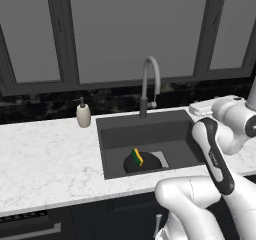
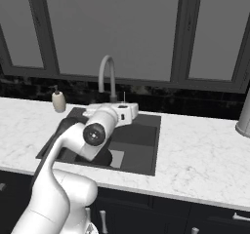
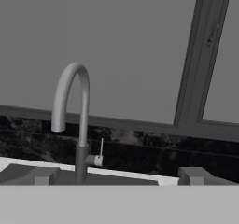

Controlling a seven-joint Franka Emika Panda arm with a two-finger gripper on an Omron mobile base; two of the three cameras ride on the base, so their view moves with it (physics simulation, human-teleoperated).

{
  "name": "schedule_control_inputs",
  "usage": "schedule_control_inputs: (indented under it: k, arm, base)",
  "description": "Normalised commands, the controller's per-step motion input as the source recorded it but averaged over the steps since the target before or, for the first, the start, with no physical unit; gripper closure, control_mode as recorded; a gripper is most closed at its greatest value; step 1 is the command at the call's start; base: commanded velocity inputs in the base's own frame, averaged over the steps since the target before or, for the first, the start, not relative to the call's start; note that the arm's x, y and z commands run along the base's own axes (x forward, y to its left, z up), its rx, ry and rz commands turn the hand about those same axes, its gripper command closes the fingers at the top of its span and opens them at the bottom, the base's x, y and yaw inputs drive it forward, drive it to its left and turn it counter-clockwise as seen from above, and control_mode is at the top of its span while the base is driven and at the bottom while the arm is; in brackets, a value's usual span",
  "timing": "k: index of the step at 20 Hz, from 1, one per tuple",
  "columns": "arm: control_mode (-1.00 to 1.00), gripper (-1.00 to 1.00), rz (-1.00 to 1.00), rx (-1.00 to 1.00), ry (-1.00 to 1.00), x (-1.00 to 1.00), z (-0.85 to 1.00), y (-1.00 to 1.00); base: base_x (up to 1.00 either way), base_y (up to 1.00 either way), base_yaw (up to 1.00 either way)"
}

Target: Pick the pan and sponge and place them into the sink. Then turn on the water.

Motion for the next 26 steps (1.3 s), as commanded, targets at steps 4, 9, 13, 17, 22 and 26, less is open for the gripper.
schedule_control_inputs:
  k: [4,9,13,17,22,26]
  arm:
    - [-1.00,-1.00,0.02,0.00,0.00,0.33,0.00,-0.05]
    - [-1.00,-1.00,0.10,0.00,0.00,0.30,-0.01,-0.13]
    - [-1.00,-1.00,0.14,0.01,0.00,0.26,-0.12,-0.01]
    - [-1.00,-1.00,0.12,0.02,0.00,0.23,-0.18,0.04]
    - [-1.00,-1.00,0.03,0.05,0.00,0.19,-0.17,0.17]
    - [-1.00,-1.00,0.00,0.07,0.07,0.22,-0.17,0.05]
  base:
    - [0.00,0.00,0.00]
    - [0.00,0.00,0.00]
    - [0.00,0.00,0.00]
    - [0.00,0.00,0.00]
    - [0.00,0.00,0.00]
    - [0.00,0.00,0.00]
